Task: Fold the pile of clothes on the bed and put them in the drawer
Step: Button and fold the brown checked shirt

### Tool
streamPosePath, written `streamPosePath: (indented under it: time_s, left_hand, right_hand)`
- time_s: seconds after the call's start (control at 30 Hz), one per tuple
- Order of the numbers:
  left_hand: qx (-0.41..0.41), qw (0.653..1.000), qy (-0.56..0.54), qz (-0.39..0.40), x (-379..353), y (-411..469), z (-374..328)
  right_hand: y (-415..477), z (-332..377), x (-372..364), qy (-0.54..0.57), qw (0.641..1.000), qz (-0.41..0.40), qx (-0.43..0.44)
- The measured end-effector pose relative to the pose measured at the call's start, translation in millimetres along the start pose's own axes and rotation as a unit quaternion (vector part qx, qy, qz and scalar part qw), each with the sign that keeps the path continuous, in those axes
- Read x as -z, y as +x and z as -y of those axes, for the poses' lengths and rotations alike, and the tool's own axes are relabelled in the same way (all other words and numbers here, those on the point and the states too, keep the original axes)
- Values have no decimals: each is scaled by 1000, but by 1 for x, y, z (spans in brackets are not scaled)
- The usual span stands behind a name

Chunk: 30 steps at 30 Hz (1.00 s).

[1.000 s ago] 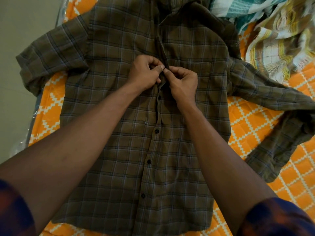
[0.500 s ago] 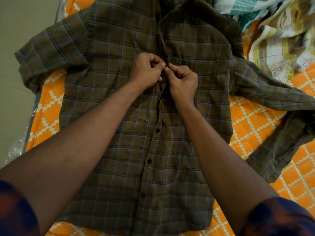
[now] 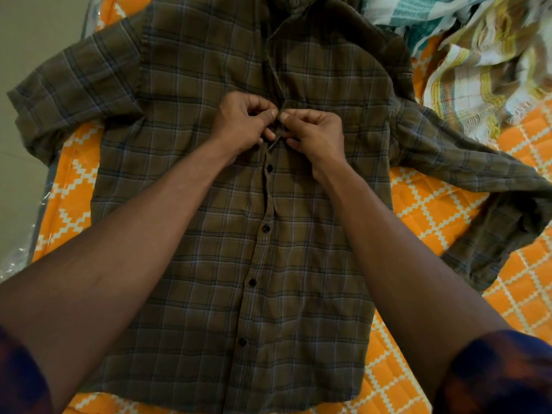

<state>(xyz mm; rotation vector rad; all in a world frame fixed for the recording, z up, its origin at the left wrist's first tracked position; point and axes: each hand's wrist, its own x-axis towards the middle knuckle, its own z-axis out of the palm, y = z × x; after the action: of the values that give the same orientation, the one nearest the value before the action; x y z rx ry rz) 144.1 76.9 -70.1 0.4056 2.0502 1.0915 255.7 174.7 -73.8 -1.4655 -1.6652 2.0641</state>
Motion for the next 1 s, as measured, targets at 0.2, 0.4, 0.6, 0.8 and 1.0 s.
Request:
streamPosePath:
  time_s: [0.2, 0.4, 0.6, 0.8, 1.0]
  left_hand:
    - [-24, 1000, -20, 3, 2, -4, 2]
    - [-29, 997, 27, -72, -12, -4, 4]
    - [3, 999, 40, -8, -5, 3, 2]
    - [-134, 977, 165, -7, 0, -7, 7]
    - [-155, 979, 126, -49, 10, -4, 5]
  right_hand:
    - [-2, -13, -13, -36, 994, -73, 71]
    - [-2, -17, -17, -63, 991, -88, 73]
    - [-5, -3, 0, -44, 999, 13, 27]
    - [2, 19, 11, -62, 993, 82, -60]
    - [-4, 22, -1, -214, 969, -97, 71]
